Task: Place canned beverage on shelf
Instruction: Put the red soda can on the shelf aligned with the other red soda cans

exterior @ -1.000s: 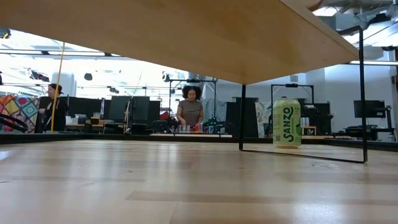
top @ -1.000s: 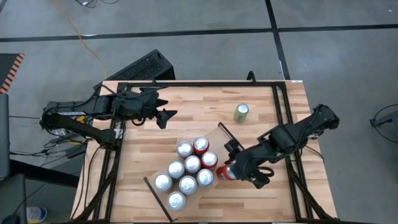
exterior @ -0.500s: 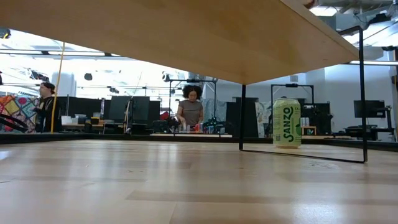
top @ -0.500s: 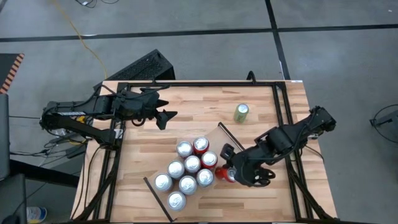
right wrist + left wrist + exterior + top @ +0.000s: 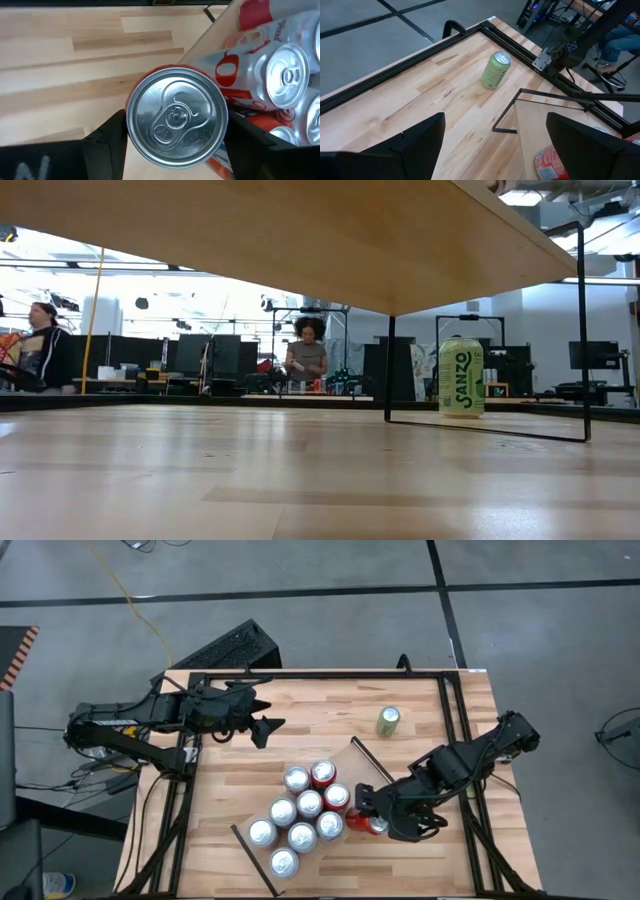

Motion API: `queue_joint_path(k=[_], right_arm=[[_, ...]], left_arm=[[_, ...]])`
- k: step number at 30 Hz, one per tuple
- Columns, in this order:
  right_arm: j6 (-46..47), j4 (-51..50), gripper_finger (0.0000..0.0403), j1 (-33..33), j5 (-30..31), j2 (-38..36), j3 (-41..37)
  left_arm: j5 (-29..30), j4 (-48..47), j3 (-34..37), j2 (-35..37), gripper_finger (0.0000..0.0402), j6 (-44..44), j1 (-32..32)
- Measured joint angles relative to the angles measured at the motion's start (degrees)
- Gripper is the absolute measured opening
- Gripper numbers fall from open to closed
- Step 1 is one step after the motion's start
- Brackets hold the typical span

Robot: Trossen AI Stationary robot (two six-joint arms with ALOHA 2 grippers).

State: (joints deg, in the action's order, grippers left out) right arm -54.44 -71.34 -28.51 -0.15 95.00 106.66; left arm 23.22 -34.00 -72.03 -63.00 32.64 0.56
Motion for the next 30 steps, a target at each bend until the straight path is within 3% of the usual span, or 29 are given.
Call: queue_joint_path(k=[8, 30], right_arm=[[-1.6, 0.0, 0.0258, 1.0, -0.6, 0.0, 0.0], [-4.5, -4.4, 0.0261, 7.5, -9.4, 0.0, 0.0]], left_arm=[[0.9, 0.0, 0.0, 0.0, 0.0332, -0.5, 0.0], [1.2, 0.0, 0.0, 0.0, 0.0332, -1.6, 0.0]])
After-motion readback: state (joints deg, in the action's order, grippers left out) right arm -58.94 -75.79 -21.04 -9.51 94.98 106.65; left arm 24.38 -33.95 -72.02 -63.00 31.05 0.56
